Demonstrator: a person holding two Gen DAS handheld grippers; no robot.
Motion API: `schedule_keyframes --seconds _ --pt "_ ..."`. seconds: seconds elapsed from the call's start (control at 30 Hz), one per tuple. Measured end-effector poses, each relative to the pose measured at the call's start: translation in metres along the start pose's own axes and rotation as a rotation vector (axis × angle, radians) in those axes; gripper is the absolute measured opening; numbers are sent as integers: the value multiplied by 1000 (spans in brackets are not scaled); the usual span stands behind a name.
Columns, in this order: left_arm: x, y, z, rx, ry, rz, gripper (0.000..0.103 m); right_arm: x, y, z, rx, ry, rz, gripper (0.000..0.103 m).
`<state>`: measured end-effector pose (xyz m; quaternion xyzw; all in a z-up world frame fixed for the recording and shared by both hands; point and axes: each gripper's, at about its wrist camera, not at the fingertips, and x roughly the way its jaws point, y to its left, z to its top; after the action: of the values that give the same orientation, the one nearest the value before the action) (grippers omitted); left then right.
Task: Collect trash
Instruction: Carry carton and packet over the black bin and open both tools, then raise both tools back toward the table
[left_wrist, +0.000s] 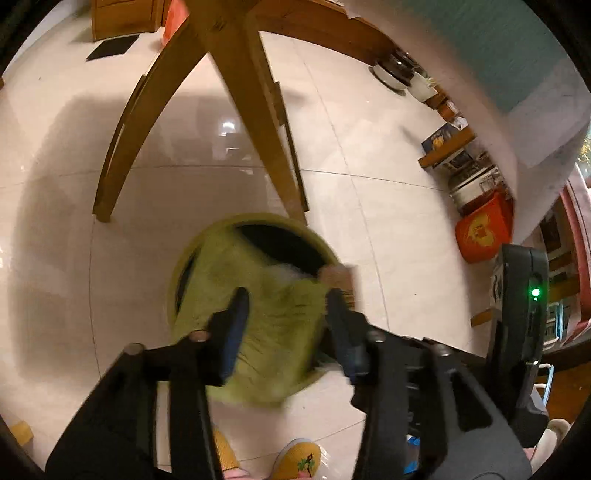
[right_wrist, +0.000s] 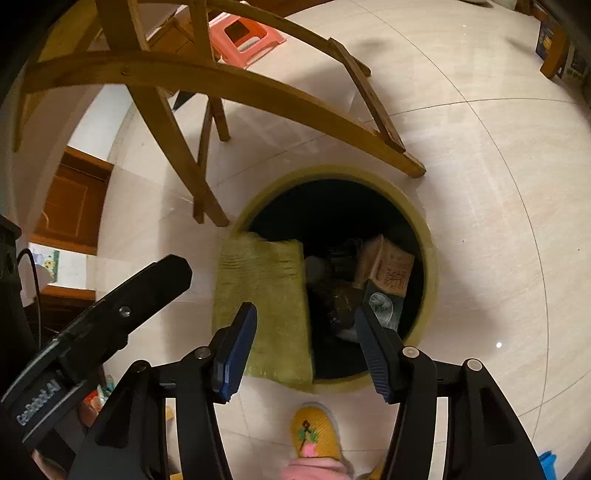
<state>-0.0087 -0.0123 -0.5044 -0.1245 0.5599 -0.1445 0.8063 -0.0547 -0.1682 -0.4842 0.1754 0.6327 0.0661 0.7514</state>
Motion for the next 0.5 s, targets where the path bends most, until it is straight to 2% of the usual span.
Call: schedule_keyframes --seconds 0.17,0.3,0.5 --pt "30 17 -3 22 29 23 43 9 1 -5 7 -9 -3 56" --pt "24 30 0 53 18 37 43 13 3 -4 1 -12 -4 56" --pt "10 28 5 75 17 61 43 6 7 -1 -5 -20 -2 56"
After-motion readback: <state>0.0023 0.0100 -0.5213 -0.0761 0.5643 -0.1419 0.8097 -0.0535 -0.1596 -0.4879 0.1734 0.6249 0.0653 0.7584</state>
